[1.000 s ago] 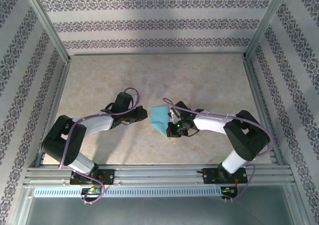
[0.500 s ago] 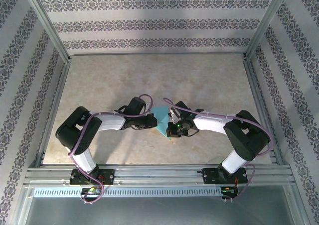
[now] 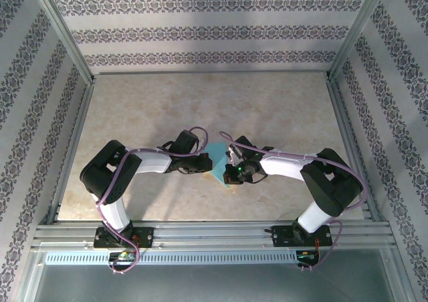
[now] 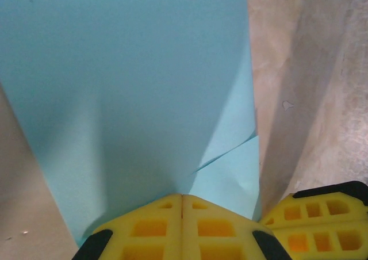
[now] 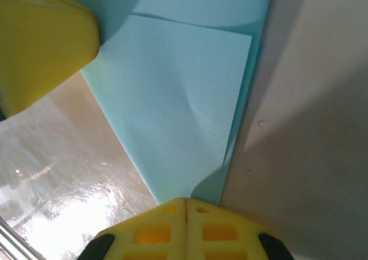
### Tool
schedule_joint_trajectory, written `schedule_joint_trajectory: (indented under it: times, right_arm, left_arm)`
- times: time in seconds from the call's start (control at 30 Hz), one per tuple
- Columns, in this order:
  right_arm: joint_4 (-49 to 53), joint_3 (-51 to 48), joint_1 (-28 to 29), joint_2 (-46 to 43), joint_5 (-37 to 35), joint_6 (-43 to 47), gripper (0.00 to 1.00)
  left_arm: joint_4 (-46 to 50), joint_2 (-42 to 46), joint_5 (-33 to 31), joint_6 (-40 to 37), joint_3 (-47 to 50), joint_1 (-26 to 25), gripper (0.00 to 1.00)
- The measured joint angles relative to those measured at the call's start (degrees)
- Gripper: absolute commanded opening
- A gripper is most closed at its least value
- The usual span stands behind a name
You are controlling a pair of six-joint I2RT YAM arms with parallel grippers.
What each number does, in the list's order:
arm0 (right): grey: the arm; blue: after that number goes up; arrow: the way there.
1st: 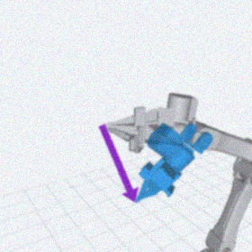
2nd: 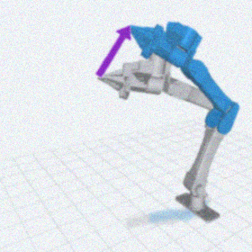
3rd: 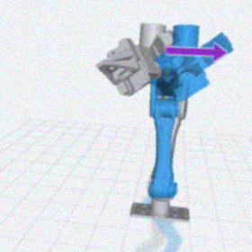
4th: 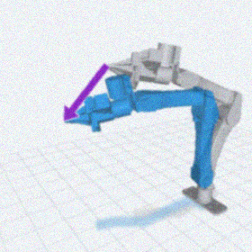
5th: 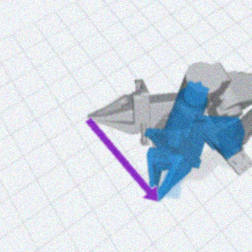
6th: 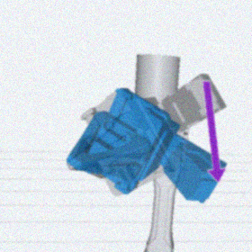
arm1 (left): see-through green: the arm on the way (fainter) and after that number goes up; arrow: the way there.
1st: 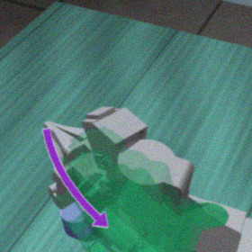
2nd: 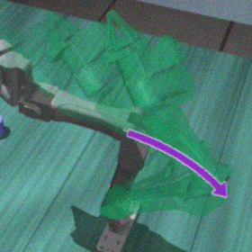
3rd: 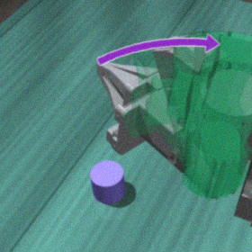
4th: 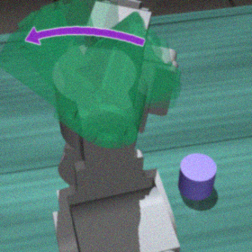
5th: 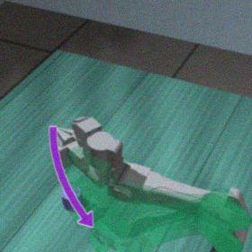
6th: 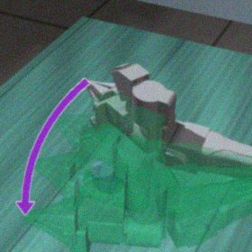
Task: Fold a paper plane with a square sheet of paper (fold left side to right side)
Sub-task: Third fold the triangle at the center of the table.
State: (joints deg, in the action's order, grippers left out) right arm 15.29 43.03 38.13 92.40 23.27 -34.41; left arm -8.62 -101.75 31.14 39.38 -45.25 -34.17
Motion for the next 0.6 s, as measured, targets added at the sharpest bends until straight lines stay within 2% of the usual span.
schedule_joint_trajectory:
  times: [0.33,0.6]
  right_arm:
    - [2.2,0.6,-0.5,-3.8,-1.3,-2.7,0.00]
    - [-2.0,1.2,0.0,-4.9,1.4,-6.6,0.00]
  left_arm:
    - [0.5,0.0,-0.8,-1.3,-0.2,-0.3,0.00]
    - [0.8,0.0,-1.0,-1.7,-0.4,-0.4,0.00]
